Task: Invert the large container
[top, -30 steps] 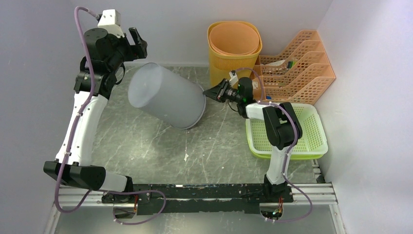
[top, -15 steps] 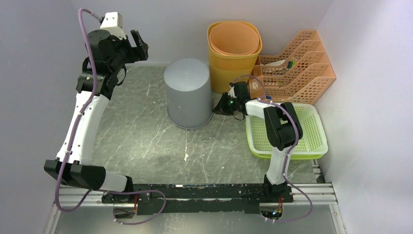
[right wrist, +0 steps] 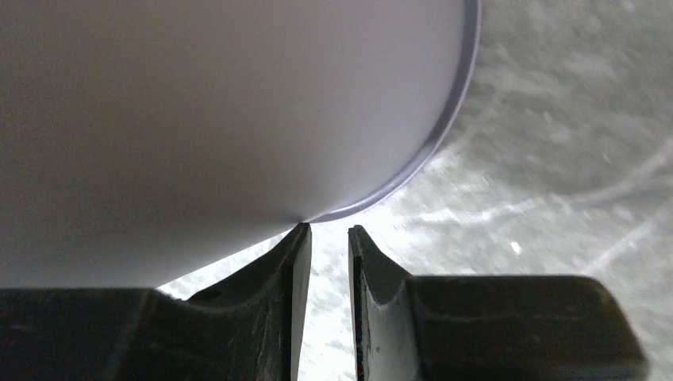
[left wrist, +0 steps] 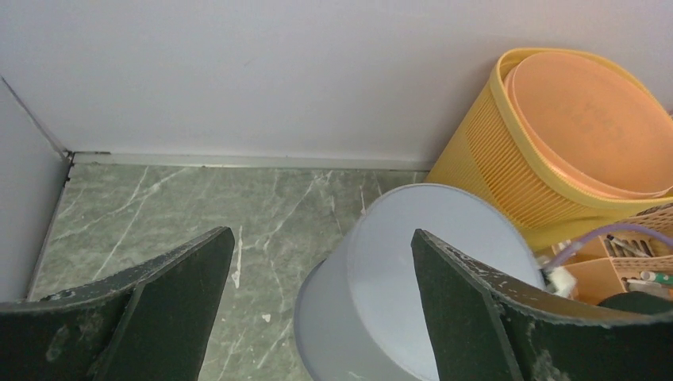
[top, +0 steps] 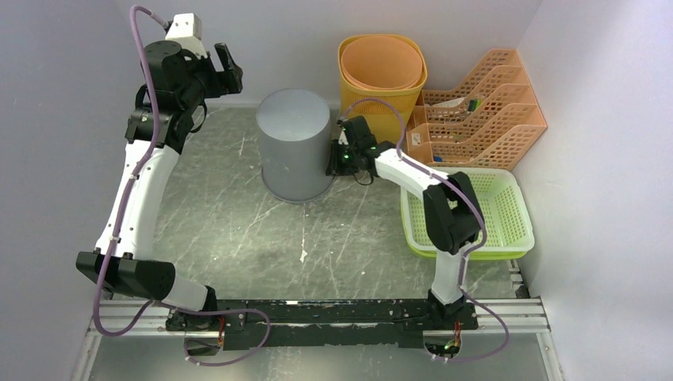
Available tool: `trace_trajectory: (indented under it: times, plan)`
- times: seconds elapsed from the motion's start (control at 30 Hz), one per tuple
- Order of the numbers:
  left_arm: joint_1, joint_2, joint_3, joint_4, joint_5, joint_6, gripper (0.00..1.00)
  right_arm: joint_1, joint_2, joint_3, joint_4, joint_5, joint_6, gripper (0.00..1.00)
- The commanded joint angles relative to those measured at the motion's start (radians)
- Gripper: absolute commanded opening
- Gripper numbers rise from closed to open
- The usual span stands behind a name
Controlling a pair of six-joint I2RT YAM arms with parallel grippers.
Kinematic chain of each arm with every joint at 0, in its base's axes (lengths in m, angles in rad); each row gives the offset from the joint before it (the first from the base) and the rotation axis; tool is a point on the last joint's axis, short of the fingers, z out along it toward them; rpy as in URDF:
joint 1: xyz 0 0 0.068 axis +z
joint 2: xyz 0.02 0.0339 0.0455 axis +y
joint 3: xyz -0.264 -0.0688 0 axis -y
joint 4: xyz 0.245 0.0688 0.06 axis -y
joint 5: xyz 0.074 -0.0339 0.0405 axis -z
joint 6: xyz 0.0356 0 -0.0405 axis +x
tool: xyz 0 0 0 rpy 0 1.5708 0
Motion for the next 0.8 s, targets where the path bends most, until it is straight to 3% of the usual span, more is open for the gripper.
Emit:
trace_trajectory:
  times: [0.0, 0.17, 0.33, 0.4, 0.5, 0.77]
  plan:
    - [0.005, 0.01, 0.074, -0.025, 0.034, -0.019, 0.95, 0.059, 0.139, 0.157, -0.052, 0.037, -0.026, 0.24]
    - [0.005, -0.008, 0.046, 0.037, 0.085, -0.044, 0.95, 0.118, 0.375, 0.439, 0.004, -0.054, -0.002, 0.24]
    - [0.006, -0.044, -0.023, 0.11, 0.123, -0.018, 0.95, 0.168, 0.685, 0.849, 0.186, -0.298, 0.091, 0.24]
    - [0.006, -0.051, -0.057, 0.113, 0.136, -0.002, 0.95, 0.186, 0.768, 0.971, 0.222, -0.321, 0.123, 0.25]
    - [0.006, -0.06, -0.112, 0.107, 0.142, 0.007, 0.95, 0.19, 0.717, 0.879, 0.272, -0.245, 0.153, 0.25]
    - [0.004, -0.031, -0.182, 0.136, 0.245, 0.009, 0.95, 0.131, 0.248, 0.356, 0.191, -0.003, 0.065, 0.28]
